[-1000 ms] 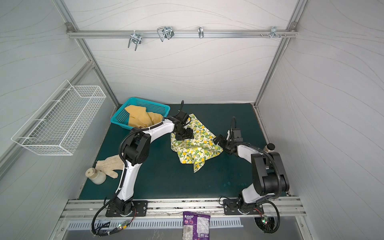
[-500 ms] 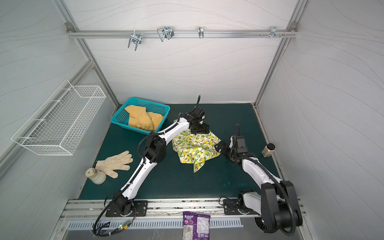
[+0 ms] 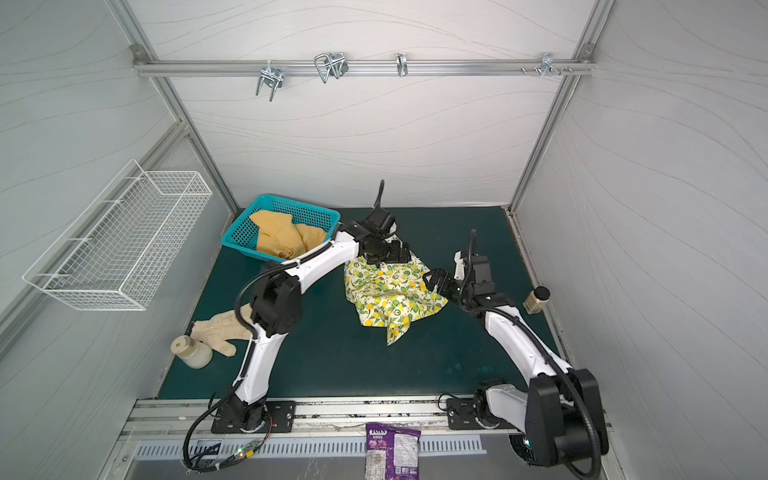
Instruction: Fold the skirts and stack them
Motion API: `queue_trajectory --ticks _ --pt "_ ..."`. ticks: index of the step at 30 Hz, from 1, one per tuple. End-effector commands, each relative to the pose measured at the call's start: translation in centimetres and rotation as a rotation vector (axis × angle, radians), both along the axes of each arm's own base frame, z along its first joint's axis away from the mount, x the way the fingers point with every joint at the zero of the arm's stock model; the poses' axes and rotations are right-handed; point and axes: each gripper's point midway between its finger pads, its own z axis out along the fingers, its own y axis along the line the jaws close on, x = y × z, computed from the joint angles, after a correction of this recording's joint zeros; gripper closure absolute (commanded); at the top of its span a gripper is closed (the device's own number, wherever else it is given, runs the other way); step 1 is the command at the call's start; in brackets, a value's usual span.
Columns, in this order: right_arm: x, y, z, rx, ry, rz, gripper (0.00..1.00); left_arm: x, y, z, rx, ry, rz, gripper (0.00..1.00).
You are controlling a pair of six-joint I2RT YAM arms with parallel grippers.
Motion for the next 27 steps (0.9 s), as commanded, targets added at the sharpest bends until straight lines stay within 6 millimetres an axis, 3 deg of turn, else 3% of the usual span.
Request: queue_trajectory --ticks 1,7,13,21,27 --pt "1.7 1.5 1.2 0.025 -0.052 0.072 0.01 -0.6 2.8 4.8 -0.059 -0.076 0.112 0.01" --pt "3.7 2.3 -0.6 0.019 0.002 0.091 0.01 -5.9 5.8 1.4 -0.093 0.030 0.164 0.01" --pt "4.7 2.8 -3.3 0.022 0.072 0.096 0.01 -9.1 8.0 -2.9 -0.092 0.090 0.214 0.01" --pt "4.6 3.1 -5.1 0.026 0.106 0.095 0.01 -10.6 10.9 -7.1 0.029 0.125 0.278 0.03" --pt "4.6 3.2 -6.0 0.023 0.127 0.095 0.01 -10.2 10.1 -9.7 0.037 0.170 0.266 0.09"
